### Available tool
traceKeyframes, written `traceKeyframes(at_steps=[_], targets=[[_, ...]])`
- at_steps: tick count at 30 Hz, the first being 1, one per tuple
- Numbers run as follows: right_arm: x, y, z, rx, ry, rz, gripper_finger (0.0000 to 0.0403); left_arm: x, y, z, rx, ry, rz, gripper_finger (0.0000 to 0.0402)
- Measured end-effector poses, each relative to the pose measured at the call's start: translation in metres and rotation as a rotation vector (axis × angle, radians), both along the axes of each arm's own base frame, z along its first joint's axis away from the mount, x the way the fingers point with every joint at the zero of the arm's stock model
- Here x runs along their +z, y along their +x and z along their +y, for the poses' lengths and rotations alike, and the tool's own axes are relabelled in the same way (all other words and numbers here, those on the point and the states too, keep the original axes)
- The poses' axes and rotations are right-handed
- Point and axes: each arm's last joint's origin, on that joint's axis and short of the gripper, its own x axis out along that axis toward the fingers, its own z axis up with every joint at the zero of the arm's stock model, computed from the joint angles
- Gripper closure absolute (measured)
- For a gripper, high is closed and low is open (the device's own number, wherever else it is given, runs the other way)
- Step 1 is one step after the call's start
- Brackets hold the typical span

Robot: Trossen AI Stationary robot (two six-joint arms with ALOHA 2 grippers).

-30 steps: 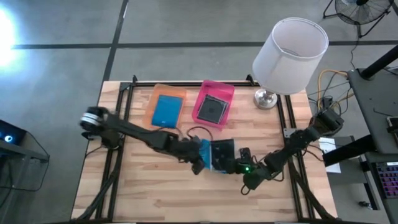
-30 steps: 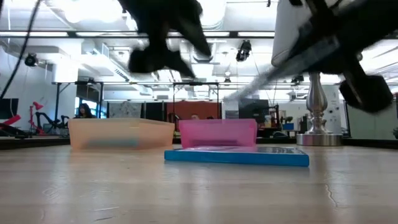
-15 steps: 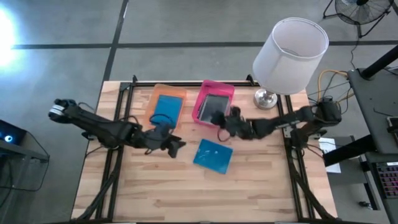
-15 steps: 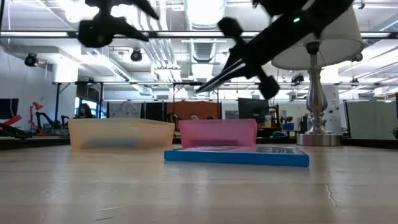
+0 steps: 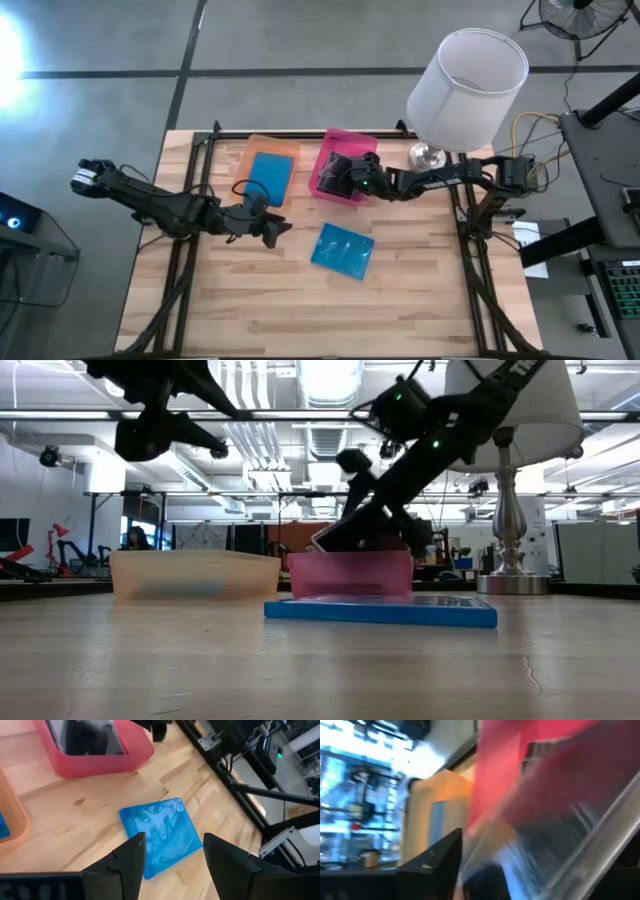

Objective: Pick & place jewel cases by type
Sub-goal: Put the right black CD case into the pink bin, then put the right blue CD case into the orange bin

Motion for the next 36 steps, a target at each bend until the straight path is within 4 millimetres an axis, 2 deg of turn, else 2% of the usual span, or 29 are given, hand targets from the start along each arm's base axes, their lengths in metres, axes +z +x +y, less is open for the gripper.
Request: traceKeyframes(at_steps=[3, 7, 12, 16, 18, 20, 23, 26, 28, 30, 32, 36], targets=[[-0.007, 0.006, 0.002, 0.06, 0.036, 0.055, 0.018, -0.003, 0.0, 0.002, -0.015, -0.003, 0.016, 0.0221], [-0.012, 0.011, 0.015, 0.214, 0.138, 0.137, 0.0131, -0.005, 0.0, 0.003, -0.041, -0.008, 0.02, 0.0221], [0.015, 0.021, 0.049, 0.412, 0.139, 0.129, 0.0096, -0.004, 0.002, 0.003, -0.049, -0.02, -0.003, 0.0221], [0.037, 0.016, 0.083, 0.537, 0.085, 0.267, 0.0083, 0.0, 0.004, 0.002, -0.059, -0.037, -0.051, 0.0221], [0.052, 0.006, 0.107, 0.567, 0.05, 0.365, 0.0081, -0.001, 0.005, 0.001, -0.082, -0.049, -0.049, 0.0221], [0.059, -0.008, 0.135, 0.616, 0.07, 0.471, 0.0081, -0.004, 0.008, -0.001, -0.115, -0.055, -0.036, 0.0221], [0.039, -0.034, 0.172, 0.668, 0.191, 0.626, 0.0083, -0.019, 0.019, -0.004, -0.148, -0.066, -0.024, 0.0221], [0.021, -0.051, 0.195, 0.588, 0.254, 0.604, 0.009, -0.04, 0.035, -0.005, -0.163, -0.142, 0.031, 0.0221], [0.013, -0.061, 0.199, 0.494, 0.21, 0.6, 0.0096, -0.055, 0.045, -0.01, -0.236, -0.246, 0.094, 0.0221], [0.008, -0.064, 0.196, 0.467, 0.138, 0.614, 0.01, -0.07, 0.054, -0.024, -0.332, -0.331, 0.14, 0.0221], [0.004, -0.06, 0.181, 0.492, 0.055, 0.67, 0.0105, -0.082, 0.06, -0.041, -0.389, -0.365, 0.165, 0.0221], [-0.008, -0.051, 0.145, 0.543, -0.043, 0.791, 0.0113, -0.105, 0.076, -0.063, -0.39, -0.399, 0.232, 0.0221]])
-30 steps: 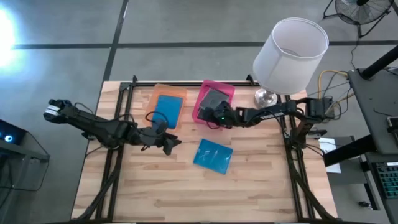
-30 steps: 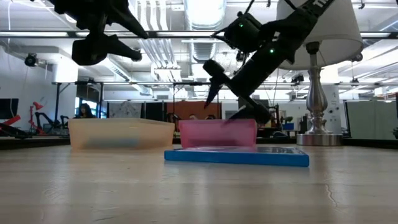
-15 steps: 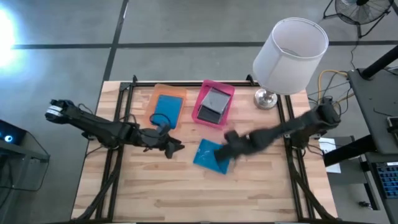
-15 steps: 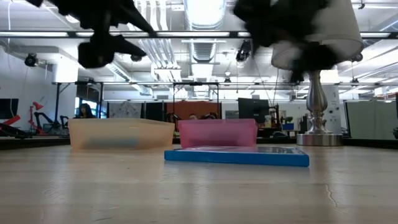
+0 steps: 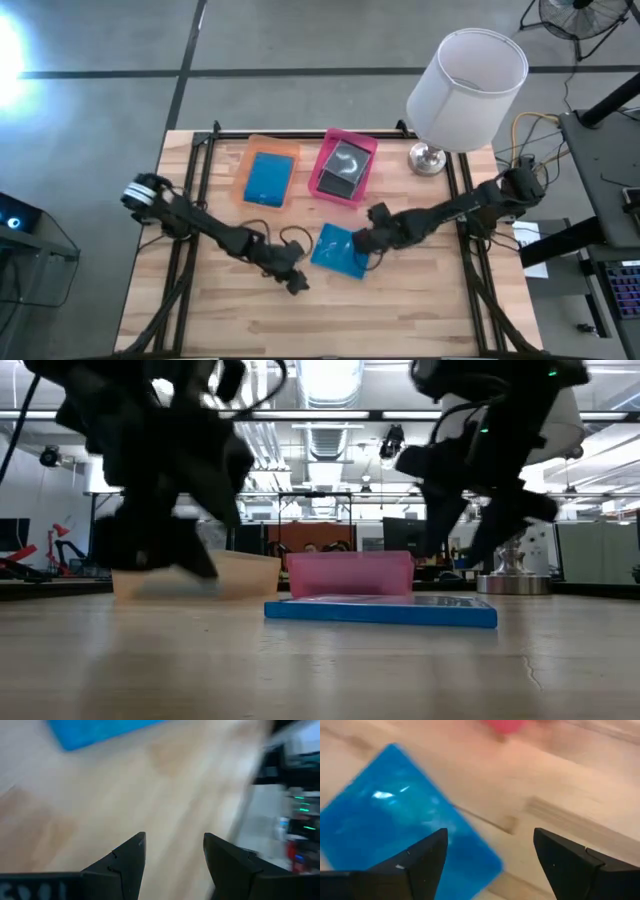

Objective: Pick & place jewel cases by type
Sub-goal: Put the right blue CD case into the orange bin

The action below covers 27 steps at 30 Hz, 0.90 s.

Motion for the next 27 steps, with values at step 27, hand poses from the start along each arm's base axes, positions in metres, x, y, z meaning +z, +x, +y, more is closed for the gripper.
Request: traceKeyframes(at_steps=[27], targets=[[-0.039, 0.005, 0.0, 0.382, 0.564, -0.24, 0.0127, -0.049, 0.075, 0.016, 0.036, 0.059, 0.041, 0.0221]])
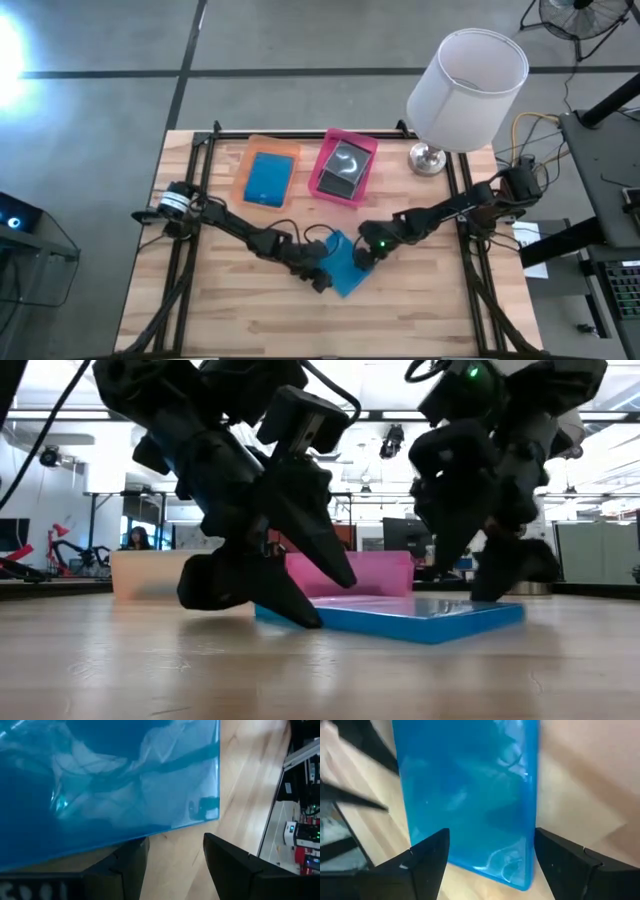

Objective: Pick & place jewel cases by type
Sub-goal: Put the right blue CD case into the orange bin

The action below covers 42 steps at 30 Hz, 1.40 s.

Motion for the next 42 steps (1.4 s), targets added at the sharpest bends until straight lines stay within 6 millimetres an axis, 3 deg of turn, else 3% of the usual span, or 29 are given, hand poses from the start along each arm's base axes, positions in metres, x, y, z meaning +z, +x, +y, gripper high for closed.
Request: traceKeyframes(at_steps=[6, 12, 14, 16, 17, 20, 21, 23, 25, 29, 32, 34, 36, 42], targets=[[0.011, 0.002, 0.013, 0.047, 0.03, 0.022, 0.0128, 0.002, -0.003, -0.006, -0.034, 0.024, -0.004, 0.0221], [0.048, 0.013, 0.03, 0.109, -0.032, -0.053, 0.0135, 0.004, -0.009, -0.018, -0.08, 0.019, 0.02, 0.0221], [0.067, 0.022, 0.038, 0.132, -0.045, -0.158, 0.0138, 0.004, -0.011, -0.02, -0.094, 0.022, 0.032, 0.0221], [0.112, 0.047, 0.049, 0.111, -0.009, -0.56, 0.0139, 0.01, -0.013, -0.023, -0.113, 0.028, 0.018, 0.0221], [0.127, 0.052, 0.052, 0.113, 0.001, -0.641, 0.0139, 0.012, -0.014, -0.023, -0.122, 0.032, 0.018, 0.0221], [0.142, 0.058, 0.054, 0.119, -0.048, -0.66, 0.0138, 0.015, -0.018, -0.024, -0.115, 0.059, 0.003, 0.0221], [0.142, 0.062, 0.056, 0.112, -0.064, -0.646, 0.0138, 0.016, -0.02, -0.023, -0.106, 0.068, 0.007, 0.0221], [0.119, 0.057, 0.056, 0.11, -0.172, -0.431, 0.0138, 0.016, -0.023, -0.022, -0.084, 0.075, 0.012, 0.0221], [0.12, 0.062, 0.059, 0.077, -0.237, -0.395, 0.0138, 0.019, -0.027, -0.021, -0.064, 0.095, 0.009, 0.0221], [0.12, 0.048, 0.064, -0.01, -0.389, -0.271, 0.014, 0.018, -0.032, -0.022, -0.049, 0.11, 0.015, 0.0221], [0.128, 0.016, 0.072, -0.098, -0.52, -0.117, 0.0144, 0.016, -0.033, -0.024, -0.038, 0.099, 0.027, 0.0221], [0.137, -0.008, 0.079, -0.16, -0.477, -0.029, 0.0146, 0.017, -0.033, -0.025, -0.036, 0.096, 0.012, 0.0221], [0.123, -0.031, 0.09, -0.187, -0.41, 0.119, 0.0147, 0.017, -0.032, -0.025, -0.033, 0.089, 0.0, 0.0221], [0.083, -0.065, 0.157, -0.461, -0.04, 0.156, 0.0147, 0.036, -0.017, -0.029, -0.036, 0.047, -0.141, 0.0221]])
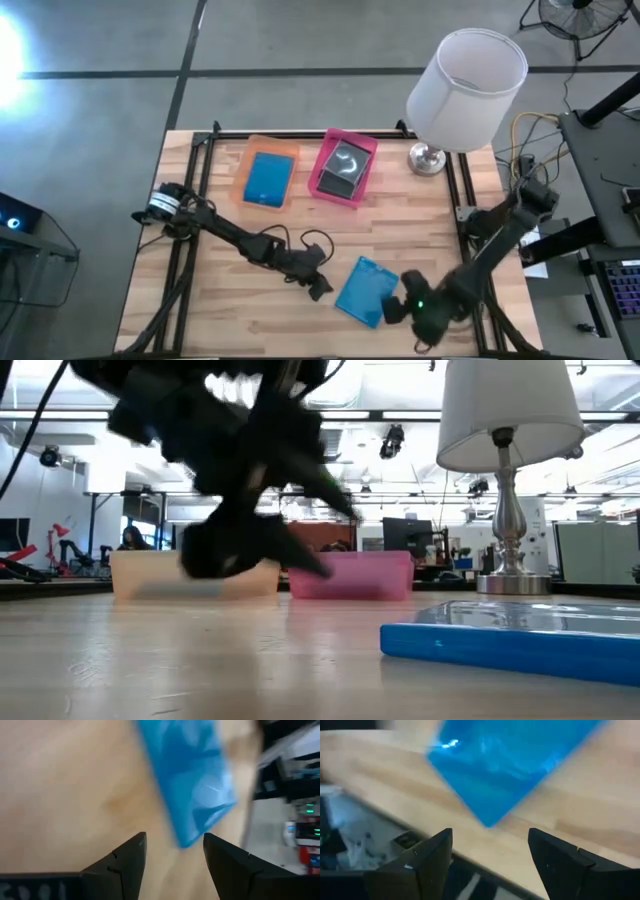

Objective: Pick & place jewel cases by type
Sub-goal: Put the right blue CD case into the orange bin

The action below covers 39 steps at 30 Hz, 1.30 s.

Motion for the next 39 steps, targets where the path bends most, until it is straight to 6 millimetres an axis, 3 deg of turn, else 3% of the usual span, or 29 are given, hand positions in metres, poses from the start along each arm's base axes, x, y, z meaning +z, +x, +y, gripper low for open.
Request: traceKeyframes(at_steps=[4, 7, 12, 15, 18, 23, 27, 30, 33, 36, 39], targets=[[-0.051, 0.0, 0.027, -0.076, 0.05, 0.024, 0.0147, 0.013, 0.017, -0.002, -0.034, 0.019, -0.067, 0.0221], [-0.068, 0.015, 0.038, -0.099, 0.072, 0.012, 0.0147, 0.014, 0.033, -0.004, -0.065, 0.044, -0.077, 0.0221], [-0.099, 0.024, 0.048, -0.112, 0.024, 0.064, 0.0147, -0.011, 0.044, -0.009, -0.135, 0.071, 0.036, 0.0221], [-0.106, 0.025, 0.048, -0.119, 0.014, 0.062, 0.0147, -0.024, 0.049, -0.012, -0.179, 0.047, 0.046, 0.0221], [-0.109, 0.029, 0.041, -0.15, -0.016, 0.022, 0.0147, -0.038, 0.05, -0.013, -0.193, 0.029, 0.08, 0.0221], [-0.107, 0.055, 0.017, -0.211, -0.016, -0.032, 0.0147, -0.045, 0.048, -0.013, -0.204, 0.025, 0.109, 0.0221], [-0.106, 0.072, 0.004, -0.106, -0.044, -0.066, 0.0147, -0.049, 0.044, -0.012, -0.238, 0.04, 0.141, 0.0221], [-0.093, 0.071, 0.001, -0.117, -0.068, -0.101, 0.0148, -0.052, 0.037, -0.01, -0.238, 0.036, 0.181, 0.0221], [-0.077, 0.06, -0.01, -0.151, -0.298, -0.178, 0.0151, -0.05, 0.029, -0.011, -0.251, 0.04, 0.178, 0.0221], [-0.051, 0.062, -0.019, -0.167, -0.335, -0.274, 0.0152, -0.048, 0.025, -0.01, -0.24, 0.049, 0.159, 0.0221], [-0.05, 0.071, -0.02, -0.097, -0.3, -0.286, 0.0152, -0.046, 0.024, -0.01, -0.234, 0.047, 0.13, 0.0221]])
